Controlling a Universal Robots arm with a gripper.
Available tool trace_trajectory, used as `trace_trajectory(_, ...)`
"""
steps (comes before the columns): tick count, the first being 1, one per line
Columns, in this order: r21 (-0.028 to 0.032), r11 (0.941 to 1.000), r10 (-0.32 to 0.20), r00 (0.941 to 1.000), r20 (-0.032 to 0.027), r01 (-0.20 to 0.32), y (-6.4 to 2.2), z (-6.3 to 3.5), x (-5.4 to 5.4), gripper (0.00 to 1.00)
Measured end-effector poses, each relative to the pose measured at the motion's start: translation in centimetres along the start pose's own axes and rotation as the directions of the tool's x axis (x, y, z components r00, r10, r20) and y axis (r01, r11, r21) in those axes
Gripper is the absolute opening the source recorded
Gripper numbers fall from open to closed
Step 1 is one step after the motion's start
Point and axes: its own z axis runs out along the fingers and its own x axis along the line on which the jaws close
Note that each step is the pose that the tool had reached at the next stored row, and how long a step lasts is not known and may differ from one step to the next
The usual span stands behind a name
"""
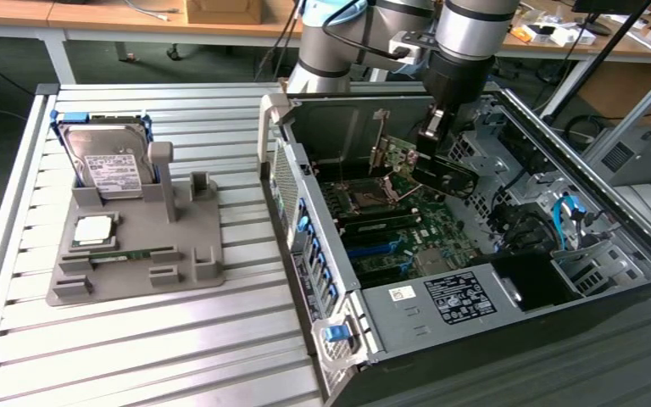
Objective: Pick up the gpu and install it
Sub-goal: 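Insert the gpu into the slot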
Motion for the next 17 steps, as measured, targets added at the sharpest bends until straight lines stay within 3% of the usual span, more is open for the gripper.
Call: trace_trajectory(17, -0.0022, 0.9977, -0.068, 0.9977, 0.0075, 0.068, 0.00, 0.00, 0.00, 0.27)
